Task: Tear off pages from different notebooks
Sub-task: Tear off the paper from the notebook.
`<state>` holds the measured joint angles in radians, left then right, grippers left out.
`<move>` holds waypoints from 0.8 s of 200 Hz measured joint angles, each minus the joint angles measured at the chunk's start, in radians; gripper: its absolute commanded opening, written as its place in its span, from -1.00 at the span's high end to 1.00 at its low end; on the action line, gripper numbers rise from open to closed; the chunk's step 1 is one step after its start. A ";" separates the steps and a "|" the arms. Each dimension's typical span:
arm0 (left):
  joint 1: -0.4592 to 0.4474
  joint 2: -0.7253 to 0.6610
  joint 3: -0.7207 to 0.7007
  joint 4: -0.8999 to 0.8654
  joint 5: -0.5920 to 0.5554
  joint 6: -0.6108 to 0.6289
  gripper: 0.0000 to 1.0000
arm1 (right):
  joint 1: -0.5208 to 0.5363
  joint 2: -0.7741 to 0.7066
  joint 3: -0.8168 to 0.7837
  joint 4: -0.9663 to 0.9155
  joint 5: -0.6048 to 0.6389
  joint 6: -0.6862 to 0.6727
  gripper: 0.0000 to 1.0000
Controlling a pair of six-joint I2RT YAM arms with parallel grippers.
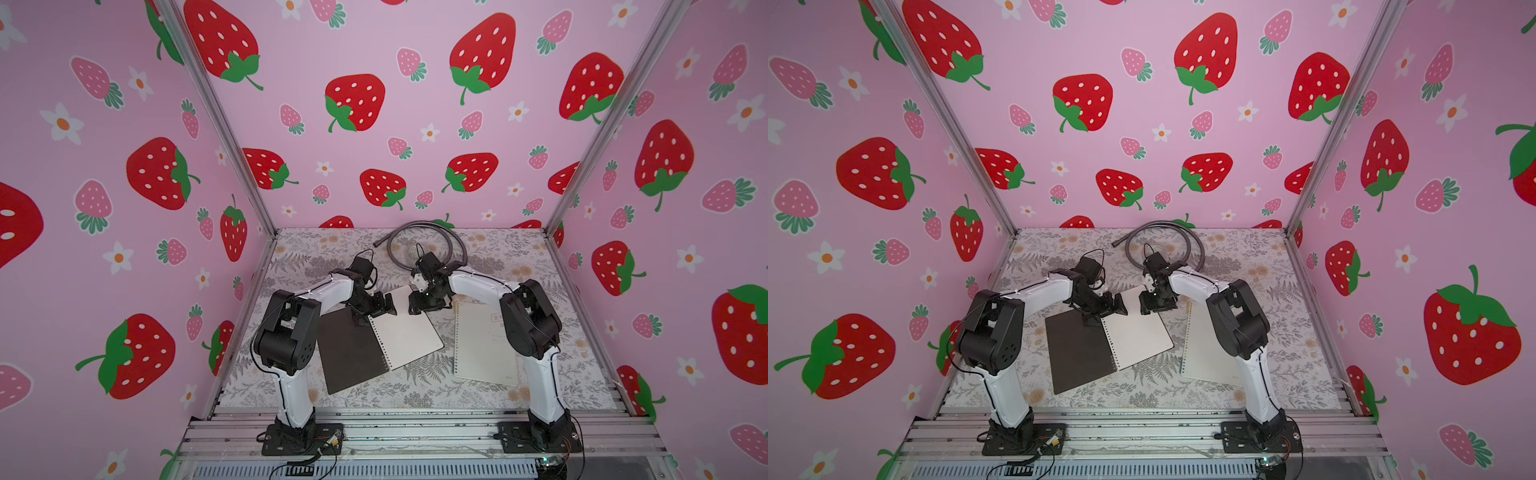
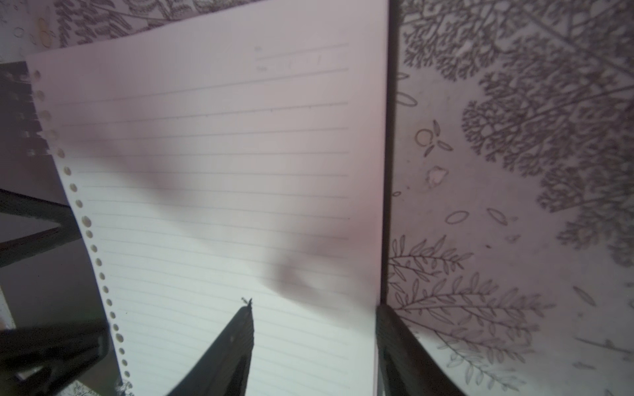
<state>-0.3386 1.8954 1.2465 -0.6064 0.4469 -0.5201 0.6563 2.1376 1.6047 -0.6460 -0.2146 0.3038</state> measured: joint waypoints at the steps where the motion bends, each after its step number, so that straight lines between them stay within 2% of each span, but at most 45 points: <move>1: 0.000 0.000 0.000 0.000 0.000 0.000 -0.99 | 0.000 0.000 0.000 0.000 0.000 0.000 -0.17; 81: 0.000 0.000 0.000 0.000 0.000 0.000 -0.99 | 0.005 0.000 0.002 0.001 0.003 0.015 -0.16; 160: 0.000 0.004 0.006 -0.005 0.001 0.000 -0.99 | 0.057 -0.005 0.072 -0.034 0.019 0.006 -0.14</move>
<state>-0.3386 1.8996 1.2522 -0.6113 0.4477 -0.5201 0.7136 2.1330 1.6764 -0.6804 -0.1959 0.3099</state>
